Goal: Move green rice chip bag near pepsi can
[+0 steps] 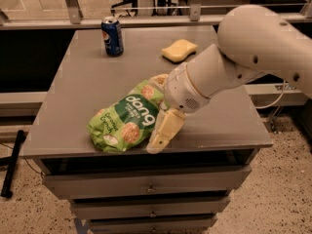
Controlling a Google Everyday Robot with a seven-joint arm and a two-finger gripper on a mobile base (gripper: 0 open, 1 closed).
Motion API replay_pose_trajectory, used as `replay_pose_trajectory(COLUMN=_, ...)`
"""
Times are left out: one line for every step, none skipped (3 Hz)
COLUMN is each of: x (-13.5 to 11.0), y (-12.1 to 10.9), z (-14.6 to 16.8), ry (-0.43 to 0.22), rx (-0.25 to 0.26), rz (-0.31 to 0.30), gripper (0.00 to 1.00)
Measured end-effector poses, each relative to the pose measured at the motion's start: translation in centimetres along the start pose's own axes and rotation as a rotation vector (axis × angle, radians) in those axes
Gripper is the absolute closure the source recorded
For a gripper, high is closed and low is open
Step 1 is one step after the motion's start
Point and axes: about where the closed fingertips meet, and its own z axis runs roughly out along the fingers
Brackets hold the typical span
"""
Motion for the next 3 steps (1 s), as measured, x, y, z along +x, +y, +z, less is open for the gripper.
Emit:
replay_pose_trajectory(x=-1.6, y=-0.4, z=2.4, ry=-0.047, rx=-0.011, rz=-0.028, gripper=0.18)
replay_pose_trajectory(x=-2.1, y=-0.8, z=3.3, ry=-0.07, rx=-0.009, rz=-0.041, gripper=0.41)
replay_pose_trajectory(x=-2.1, y=-0.9, z=3.6, ry=-0.078, rx=-0.004, rz=-0.042, gripper=0.64)
